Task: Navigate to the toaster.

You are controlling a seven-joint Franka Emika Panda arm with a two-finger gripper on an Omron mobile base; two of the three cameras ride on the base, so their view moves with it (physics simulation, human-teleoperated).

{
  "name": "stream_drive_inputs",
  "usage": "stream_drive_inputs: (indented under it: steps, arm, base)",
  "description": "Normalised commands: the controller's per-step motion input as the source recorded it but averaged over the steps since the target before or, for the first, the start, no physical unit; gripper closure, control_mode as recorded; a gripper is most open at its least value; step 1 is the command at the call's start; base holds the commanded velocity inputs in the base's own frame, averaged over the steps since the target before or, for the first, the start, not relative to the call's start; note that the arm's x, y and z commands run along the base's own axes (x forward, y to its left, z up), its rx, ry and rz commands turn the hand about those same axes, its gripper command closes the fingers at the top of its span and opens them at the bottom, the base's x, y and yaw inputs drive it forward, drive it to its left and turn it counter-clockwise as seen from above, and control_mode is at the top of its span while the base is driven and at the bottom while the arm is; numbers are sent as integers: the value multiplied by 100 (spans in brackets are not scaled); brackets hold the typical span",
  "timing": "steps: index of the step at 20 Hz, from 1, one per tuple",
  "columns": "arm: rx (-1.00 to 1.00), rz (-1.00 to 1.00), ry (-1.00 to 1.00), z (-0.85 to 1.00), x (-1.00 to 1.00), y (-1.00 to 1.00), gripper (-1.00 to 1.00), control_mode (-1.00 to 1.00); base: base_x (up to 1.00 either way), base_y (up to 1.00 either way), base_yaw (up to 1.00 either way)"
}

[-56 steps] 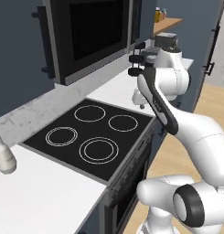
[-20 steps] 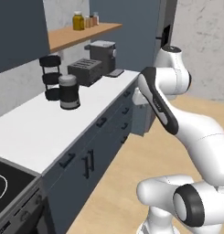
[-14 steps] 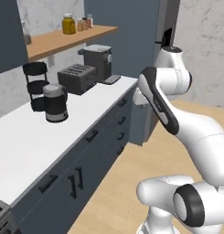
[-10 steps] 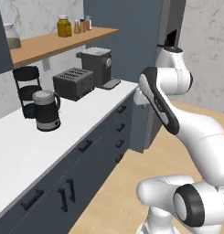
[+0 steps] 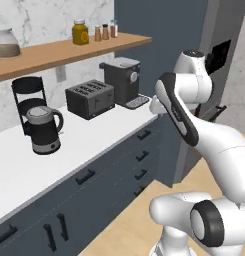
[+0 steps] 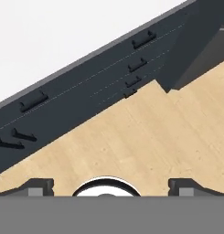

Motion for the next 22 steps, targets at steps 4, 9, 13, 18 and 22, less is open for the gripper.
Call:
stream_drive_inputs:
  steps: [4,9,13,18,22]
  arm:
    - [0,0,0,0,0,0,-100,100]
    - [0,0,0,0,0,0,-100,100]
    - [0,0,0,0,0,0,-100,100]
    - [0,0,0,0,0,0,-100,100]
    - [0,0,0,0,0,0,-100,100]
  base:
    - [52,-64,49]
    - [47,-68,48]
    - [38,-55,47]
    - [44,-39,44]
    - [71,-38,34]
